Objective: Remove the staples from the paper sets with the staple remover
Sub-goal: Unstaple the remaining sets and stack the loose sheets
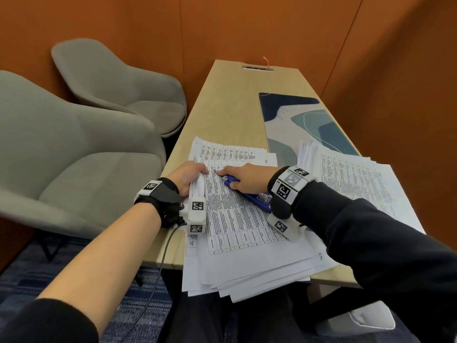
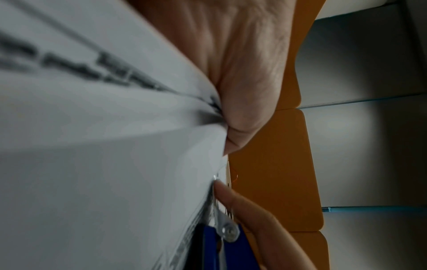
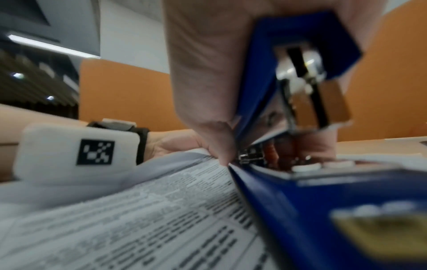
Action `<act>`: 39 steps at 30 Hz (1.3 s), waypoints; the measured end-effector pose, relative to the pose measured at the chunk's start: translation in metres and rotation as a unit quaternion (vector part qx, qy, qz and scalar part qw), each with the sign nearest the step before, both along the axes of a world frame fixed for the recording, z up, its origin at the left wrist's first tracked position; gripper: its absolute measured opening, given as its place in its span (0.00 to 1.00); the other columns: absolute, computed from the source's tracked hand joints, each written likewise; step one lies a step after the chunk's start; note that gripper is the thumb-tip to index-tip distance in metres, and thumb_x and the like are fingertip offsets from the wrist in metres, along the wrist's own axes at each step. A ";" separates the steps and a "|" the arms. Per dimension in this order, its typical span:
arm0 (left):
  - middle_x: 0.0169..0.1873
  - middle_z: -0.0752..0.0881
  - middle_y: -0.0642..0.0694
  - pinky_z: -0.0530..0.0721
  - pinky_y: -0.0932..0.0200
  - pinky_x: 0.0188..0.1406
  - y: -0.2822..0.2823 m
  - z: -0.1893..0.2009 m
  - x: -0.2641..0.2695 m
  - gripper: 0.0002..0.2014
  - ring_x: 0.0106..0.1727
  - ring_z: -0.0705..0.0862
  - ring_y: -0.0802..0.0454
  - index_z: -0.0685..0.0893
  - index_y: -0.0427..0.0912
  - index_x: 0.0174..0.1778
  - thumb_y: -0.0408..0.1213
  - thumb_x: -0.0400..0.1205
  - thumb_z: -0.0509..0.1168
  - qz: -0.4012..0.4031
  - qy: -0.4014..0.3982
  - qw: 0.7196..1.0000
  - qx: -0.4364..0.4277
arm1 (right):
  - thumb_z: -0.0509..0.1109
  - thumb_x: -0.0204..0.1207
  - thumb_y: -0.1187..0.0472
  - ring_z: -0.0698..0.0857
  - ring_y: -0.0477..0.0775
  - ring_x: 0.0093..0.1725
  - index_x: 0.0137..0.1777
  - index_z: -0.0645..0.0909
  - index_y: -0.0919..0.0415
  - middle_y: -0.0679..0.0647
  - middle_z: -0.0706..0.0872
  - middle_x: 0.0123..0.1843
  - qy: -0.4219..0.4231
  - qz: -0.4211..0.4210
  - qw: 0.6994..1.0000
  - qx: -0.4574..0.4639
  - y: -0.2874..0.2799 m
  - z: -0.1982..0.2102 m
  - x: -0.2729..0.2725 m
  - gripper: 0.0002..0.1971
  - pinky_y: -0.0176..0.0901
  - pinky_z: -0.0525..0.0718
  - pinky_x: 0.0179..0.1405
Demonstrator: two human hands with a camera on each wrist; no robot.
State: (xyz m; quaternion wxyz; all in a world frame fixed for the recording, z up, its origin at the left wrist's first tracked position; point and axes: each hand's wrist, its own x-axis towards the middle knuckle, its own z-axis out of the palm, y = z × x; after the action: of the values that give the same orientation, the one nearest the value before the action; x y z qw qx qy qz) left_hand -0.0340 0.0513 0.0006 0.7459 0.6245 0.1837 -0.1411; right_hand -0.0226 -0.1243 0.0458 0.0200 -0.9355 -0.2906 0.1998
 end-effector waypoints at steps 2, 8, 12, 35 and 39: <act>0.48 0.87 0.30 0.90 0.47 0.29 0.001 0.001 0.000 0.19 0.34 0.90 0.39 0.72 0.29 0.71 0.24 0.83 0.53 0.000 0.000 1.000 0.005 | 0.55 0.87 0.56 0.76 0.48 0.36 0.83 0.57 0.45 0.49 0.75 0.39 -0.015 0.007 1.000 -0.003 0.006 -0.005 -0.002 0.25 0.43 0.72 0.34; 0.40 0.88 0.34 0.88 0.52 0.25 0.001 0.001 -0.001 0.18 0.31 0.90 0.42 0.73 0.30 0.71 0.28 0.85 0.53 -0.008 0.003 1.000 -0.016 | 0.56 0.87 0.57 0.79 0.51 0.40 0.85 0.53 0.46 0.57 0.83 0.51 -0.027 0.009 0.999 0.016 0.015 -0.006 -0.002 0.28 0.43 0.75 0.40; 0.44 0.90 0.35 0.89 0.49 0.39 0.001 0.004 -0.003 0.22 0.39 0.90 0.40 0.82 0.36 0.64 0.50 0.83 0.61 -0.012 0.003 0.998 -0.069 | 0.56 0.88 0.55 0.84 0.58 0.53 0.85 0.49 0.42 0.62 0.83 0.66 -0.004 -0.026 0.993 0.113 0.005 -0.004 -0.004 0.30 0.46 0.78 0.54; 0.52 0.89 0.30 0.87 0.37 0.51 0.000 0.002 -0.009 0.15 0.51 0.89 0.32 0.80 0.29 0.65 0.26 0.82 0.64 0.013 -0.048 0.999 0.019 | 0.55 0.87 0.53 0.81 0.56 0.40 0.84 0.52 0.40 0.59 0.85 0.49 -0.107 0.005 0.993 0.054 -0.004 -0.012 -0.013 0.28 0.47 0.78 0.40; 0.53 0.88 0.30 0.86 0.34 0.55 0.003 -0.002 -0.013 0.15 0.52 0.89 0.32 0.80 0.29 0.64 0.25 0.81 0.66 0.018 -0.036 0.999 0.031 | 0.56 0.87 0.48 0.81 0.57 0.47 0.84 0.56 0.39 0.60 0.85 0.58 -0.095 0.015 0.994 0.049 0.005 -0.016 -0.007 0.26 0.47 0.78 0.48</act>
State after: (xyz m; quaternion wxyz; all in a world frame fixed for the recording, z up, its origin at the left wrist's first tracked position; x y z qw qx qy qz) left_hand -0.0468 0.0546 -0.0014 0.7349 0.6485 0.1717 -0.0992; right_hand -0.0294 -0.1193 0.0299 0.0353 -0.9438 -0.3144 0.0957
